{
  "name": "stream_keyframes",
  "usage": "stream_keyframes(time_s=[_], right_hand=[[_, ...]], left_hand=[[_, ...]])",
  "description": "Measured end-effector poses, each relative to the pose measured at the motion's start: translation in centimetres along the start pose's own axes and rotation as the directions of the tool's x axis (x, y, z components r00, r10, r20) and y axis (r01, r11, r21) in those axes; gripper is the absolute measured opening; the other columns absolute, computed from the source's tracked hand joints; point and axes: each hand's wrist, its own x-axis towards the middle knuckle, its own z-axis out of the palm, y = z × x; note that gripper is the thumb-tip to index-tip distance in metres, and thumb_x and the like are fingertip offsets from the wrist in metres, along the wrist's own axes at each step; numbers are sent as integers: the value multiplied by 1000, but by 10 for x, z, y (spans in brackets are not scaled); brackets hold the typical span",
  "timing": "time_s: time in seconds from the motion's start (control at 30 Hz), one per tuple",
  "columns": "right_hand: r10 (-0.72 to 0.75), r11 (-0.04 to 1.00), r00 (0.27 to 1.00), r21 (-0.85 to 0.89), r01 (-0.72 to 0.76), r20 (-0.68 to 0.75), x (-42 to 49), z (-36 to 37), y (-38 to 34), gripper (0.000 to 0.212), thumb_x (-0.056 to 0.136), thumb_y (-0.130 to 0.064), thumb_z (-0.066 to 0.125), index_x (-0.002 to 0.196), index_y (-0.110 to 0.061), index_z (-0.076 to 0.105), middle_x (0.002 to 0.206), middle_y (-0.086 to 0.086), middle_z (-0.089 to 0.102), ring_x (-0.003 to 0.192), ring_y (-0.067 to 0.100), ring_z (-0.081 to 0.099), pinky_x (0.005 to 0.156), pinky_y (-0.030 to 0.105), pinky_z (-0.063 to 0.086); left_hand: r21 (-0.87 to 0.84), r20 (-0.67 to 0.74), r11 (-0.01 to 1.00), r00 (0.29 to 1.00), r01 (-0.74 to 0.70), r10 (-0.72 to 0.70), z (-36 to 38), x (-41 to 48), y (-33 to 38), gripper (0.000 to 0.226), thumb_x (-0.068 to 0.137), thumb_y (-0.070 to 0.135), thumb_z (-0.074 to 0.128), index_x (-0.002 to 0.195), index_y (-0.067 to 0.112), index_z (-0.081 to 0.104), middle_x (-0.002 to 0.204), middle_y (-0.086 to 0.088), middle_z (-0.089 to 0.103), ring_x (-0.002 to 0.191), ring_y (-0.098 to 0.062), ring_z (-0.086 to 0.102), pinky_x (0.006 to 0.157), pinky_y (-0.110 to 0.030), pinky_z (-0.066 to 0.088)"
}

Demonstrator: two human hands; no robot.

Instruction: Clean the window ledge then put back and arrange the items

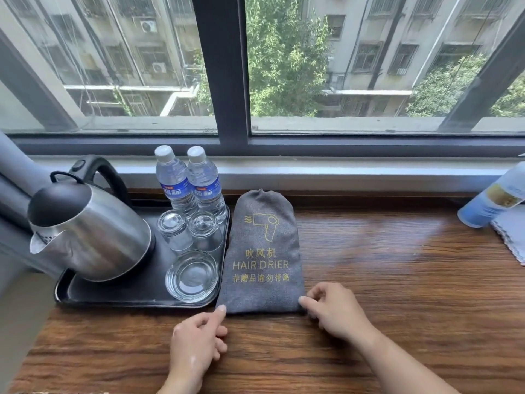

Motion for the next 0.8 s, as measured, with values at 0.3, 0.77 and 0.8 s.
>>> stream_keyframes(time_s=[0.3, 0.77, 0.8], right_hand=[[101, 989, 995, 114, -100, -5, -5, 2, -1, 27, 86, -30, 67, 68, -10, 70, 64, -3, 73, 48, 11, 66, 52, 18, 44], [8, 998, 993, -56, -14, -115, -26, 9, -1, 15, 81, -37, 70, 75, -25, 63, 81, -5, 74, 85, 17, 70, 83, 29, 54], [-31, 995, 992, -103, 18, -121, -31, 8, 1, 14, 82, -39, 69, 81, -26, 62, 90, -4, 74, 93, 18, 68, 85, 29, 52]], left_hand=[[-296, 68, 915, 962, 274, -265, 6, 5, 9, 22, 96, 11, 68, 94, -12, 68, 65, -18, 66, 38, -19, 63, 33, -20, 47], [-260, 111, 927, 963, 268, -248, -5, -4, 10, 26, 99, 22, 64, 90, -2, 66, 81, -19, 69, 63, -30, 68, 37, -20, 52], [-242, 103, 935, 965, 261, -242, -6, -8, 12, 27, 99, 24, 63, 92, -2, 66, 82, -19, 70, 64, -30, 68, 36, -20, 52]])
